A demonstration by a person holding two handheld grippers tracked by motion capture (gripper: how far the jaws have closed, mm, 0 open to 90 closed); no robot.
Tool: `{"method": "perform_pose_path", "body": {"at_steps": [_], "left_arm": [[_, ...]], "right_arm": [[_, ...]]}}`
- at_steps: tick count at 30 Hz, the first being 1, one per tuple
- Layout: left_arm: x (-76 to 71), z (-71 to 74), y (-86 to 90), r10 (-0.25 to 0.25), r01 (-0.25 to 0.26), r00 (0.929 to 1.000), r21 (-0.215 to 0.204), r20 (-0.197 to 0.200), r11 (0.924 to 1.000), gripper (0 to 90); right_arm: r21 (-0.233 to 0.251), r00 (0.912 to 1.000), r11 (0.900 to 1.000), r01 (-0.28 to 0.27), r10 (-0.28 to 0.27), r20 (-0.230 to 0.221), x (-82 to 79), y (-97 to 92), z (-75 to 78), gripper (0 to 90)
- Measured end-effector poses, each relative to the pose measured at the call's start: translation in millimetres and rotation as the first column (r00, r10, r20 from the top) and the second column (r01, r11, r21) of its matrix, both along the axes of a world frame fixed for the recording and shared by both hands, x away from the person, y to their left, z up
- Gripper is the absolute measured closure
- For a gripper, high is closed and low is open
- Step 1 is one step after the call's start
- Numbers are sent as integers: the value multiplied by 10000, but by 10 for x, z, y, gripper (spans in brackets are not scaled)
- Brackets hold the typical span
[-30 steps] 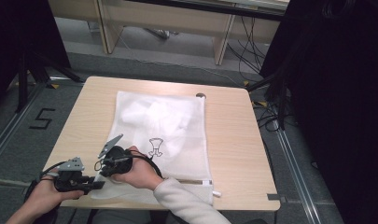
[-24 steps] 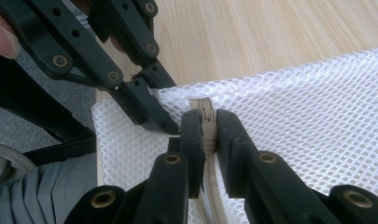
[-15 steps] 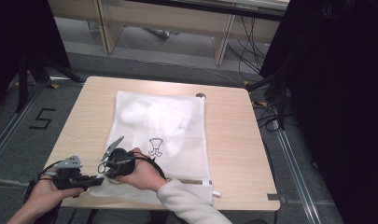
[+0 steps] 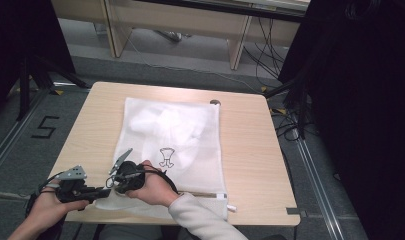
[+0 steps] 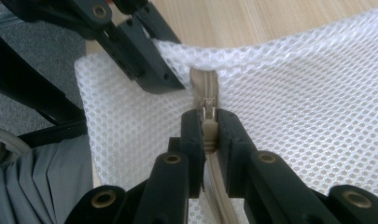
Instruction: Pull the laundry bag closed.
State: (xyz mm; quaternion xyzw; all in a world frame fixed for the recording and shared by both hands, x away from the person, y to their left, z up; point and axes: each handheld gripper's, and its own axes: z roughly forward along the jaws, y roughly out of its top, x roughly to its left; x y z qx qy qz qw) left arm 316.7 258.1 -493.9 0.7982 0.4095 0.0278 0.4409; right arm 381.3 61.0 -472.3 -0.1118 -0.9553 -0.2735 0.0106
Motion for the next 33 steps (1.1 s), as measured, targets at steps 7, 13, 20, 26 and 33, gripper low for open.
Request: {"method": "perform_pose_path", "body": {"at_steps": [7,13,20,26,33], "left_arm": [[-9,2,-3,217,-208,9989,-221,415,9995,851],[-12,30,9,173,-166,9990,-181,413,9997,851],[-11,36,14,238,-223,9989,-380,396,9990,852],[-8,34,23,229,-209,9985,-395,498,9990,851],[-8,37,25,262,-238,9983,-463,520,9986,852]], "right_arm": [[11,9994,10000,70,-69,-325,-20,-7,-54,823],[60,9996,9999,118,-116,-263,-22,-20,-39,823],[-91,9994,9999,131,-134,-331,-25,-61,-51,823],[-100,9996,9999,32,-35,-290,-19,-63,-45,823],[-249,9995,9997,39,-46,-303,-33,-82,-58,823]]}}
